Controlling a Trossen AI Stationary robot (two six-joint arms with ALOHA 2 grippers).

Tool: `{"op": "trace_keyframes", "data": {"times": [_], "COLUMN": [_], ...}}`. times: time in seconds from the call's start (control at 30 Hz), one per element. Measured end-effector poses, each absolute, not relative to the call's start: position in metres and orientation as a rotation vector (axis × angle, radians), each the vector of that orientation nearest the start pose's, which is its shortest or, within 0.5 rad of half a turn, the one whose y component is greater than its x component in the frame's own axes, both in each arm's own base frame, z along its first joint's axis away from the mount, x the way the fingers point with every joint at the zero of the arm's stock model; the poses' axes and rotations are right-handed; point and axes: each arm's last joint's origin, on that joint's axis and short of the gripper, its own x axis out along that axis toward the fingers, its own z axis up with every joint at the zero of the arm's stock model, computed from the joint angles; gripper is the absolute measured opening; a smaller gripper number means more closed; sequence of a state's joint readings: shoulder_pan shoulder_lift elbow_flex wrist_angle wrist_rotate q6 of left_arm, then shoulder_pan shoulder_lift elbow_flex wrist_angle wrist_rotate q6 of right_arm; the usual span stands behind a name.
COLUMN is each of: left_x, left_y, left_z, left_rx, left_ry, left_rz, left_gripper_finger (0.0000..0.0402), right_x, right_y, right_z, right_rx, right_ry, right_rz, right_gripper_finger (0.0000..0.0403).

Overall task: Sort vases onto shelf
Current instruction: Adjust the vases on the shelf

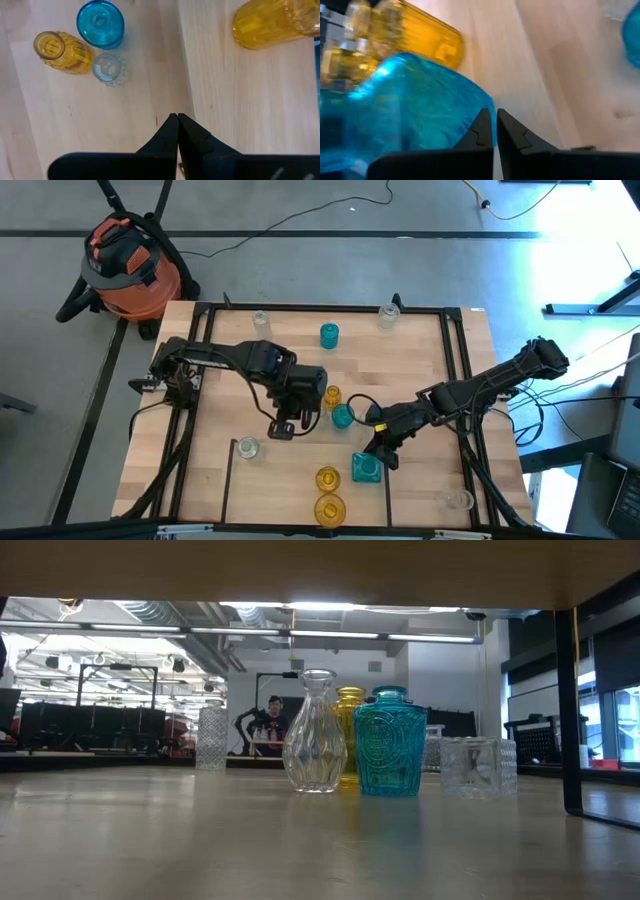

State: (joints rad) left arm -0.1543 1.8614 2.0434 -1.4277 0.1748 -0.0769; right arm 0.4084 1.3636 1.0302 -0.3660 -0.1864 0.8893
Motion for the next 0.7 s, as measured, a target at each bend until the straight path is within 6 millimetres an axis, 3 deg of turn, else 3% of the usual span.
{"op": "trace_keyframes", "data": {"times": [0.7], "left_x": [0.352], "left_y": [-0.059], "left_z": [0.369], "left_rx": [-0.028], "left_ry": [1.246], "left_rz": [-0.263], "left_gripper_finger": [0.0000], "right_x": [0.262], "right_y": [0.132], "right_z": [0.279], "right_rx": [0.717], "right_ry": [0.874], "right_rz": [0.269], "right_gripper_finger": [0.0000]}}
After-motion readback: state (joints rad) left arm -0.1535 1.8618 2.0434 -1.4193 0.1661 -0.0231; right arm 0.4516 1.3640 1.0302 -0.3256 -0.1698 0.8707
